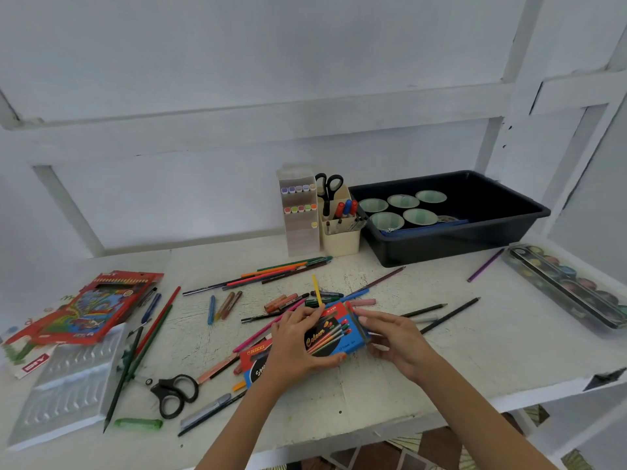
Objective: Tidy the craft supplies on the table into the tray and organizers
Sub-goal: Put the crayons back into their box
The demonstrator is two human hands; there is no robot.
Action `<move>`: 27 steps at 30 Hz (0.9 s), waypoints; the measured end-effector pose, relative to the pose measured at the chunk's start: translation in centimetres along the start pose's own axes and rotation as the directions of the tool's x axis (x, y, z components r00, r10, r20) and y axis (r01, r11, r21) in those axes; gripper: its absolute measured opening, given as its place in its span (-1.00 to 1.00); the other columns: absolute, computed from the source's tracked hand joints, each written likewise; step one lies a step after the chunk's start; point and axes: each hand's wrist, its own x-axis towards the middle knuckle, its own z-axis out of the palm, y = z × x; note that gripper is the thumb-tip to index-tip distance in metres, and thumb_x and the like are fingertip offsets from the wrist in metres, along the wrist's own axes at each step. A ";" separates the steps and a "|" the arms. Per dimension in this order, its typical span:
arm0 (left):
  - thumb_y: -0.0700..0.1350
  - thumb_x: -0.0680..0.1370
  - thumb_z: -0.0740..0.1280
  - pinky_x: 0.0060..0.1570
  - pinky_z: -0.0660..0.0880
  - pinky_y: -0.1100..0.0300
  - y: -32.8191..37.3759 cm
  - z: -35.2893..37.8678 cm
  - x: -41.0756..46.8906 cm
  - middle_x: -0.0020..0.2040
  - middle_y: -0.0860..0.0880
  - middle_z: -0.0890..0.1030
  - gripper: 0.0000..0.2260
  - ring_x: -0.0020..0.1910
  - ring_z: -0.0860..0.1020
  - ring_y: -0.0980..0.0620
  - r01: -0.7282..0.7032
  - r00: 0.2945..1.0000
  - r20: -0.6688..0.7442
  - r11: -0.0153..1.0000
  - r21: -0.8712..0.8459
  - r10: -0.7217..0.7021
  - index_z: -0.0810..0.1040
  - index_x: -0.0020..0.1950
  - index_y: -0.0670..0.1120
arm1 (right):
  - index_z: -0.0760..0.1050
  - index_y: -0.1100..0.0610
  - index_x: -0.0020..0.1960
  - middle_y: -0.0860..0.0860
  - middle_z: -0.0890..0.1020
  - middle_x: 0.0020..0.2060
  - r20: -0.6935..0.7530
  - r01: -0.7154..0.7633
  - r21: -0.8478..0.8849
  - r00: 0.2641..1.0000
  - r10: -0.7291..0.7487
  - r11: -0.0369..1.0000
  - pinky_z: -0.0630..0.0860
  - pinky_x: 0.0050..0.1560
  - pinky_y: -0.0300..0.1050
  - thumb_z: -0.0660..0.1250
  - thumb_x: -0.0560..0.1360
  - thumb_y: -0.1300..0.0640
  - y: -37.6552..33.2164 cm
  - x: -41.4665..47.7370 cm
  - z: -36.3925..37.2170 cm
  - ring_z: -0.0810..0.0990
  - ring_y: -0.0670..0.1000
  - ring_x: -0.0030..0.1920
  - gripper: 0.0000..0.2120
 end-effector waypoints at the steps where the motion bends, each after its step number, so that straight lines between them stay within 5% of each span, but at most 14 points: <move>1: 0.50 0.23 0.23 0.37 0.18 -0.01 0.0 0.0 0.0 0.29 0.17 0.35 -0.12 0.31 0.25 0.11 -0.001 1.000 0.003 1.000 0.001 0.001 0.22 0.47 0.13 | 0.64 0.10 0.04 0.10 0.68 -0.08 0.004 0.013 -0.004 1.000 -0.013 1.000 0.51 -0.06 -0.04 0.37 0.47 0.23 0.1 -0.1 0.1 0.60 0.06 -0.02 -0.83; 12: 0.51 0.21 0.19 0.37 0.19 -0.06 0.2 0.0 0.2 0.31 0.14 0.35 -0.09 0.30 0.23 0.11 0.019 1.000 -0.024 1.000 0.003 -0.019 0.21 0.48 0.12 | 0.62 0.22 -0.01 0.16 0.68 -0.09 -0.063 0.084 0.100 0.995 -0.078 0.991 0.51 0.11 -0.03 0.38 0.45 0.24 0.9 -0.1 1.1 0.60 0.05 0.00 -0.87; 15: 0.52 0.20 0.17 0.39 0.15 -0.08 0.2 0.0 0.3 0.32 0.14 0.33 -0.08 0.33 0.21 0.10 0.023 1.000 0.000 0.999 0.022 -0.023 0.19 0.48 0.13 | 0.60 0.26 -0.01 0.18 0.66 -0.11 -0.093 0.050 0.152 0.995 -0.036 0.987 0.53 -0.04 -0.11 0.39 0.45 0.23 0.9 0.2 1.0 0.59 0.05 -0.04 -0.86; 27: 0.51 0.22 0.10 0.37 0.10 0.07 0.3 0.0 0.1 0.33 0.14 0.30 -0.09 0.32 0.18 0.13 -0.017 1.000 0.021 0.995 0.097 0.015 0.15 0.50 0.12 | 0.63 0.18 -0.07 0.11 0.69 -0.17 -0.184 0.099 0.009 0.978 -0.095 0.995 0.53 -0.06 -0.06 0.42 0.43 0.18 1.9 0.6 1.5 0.62 0.05 -0.07 -0.89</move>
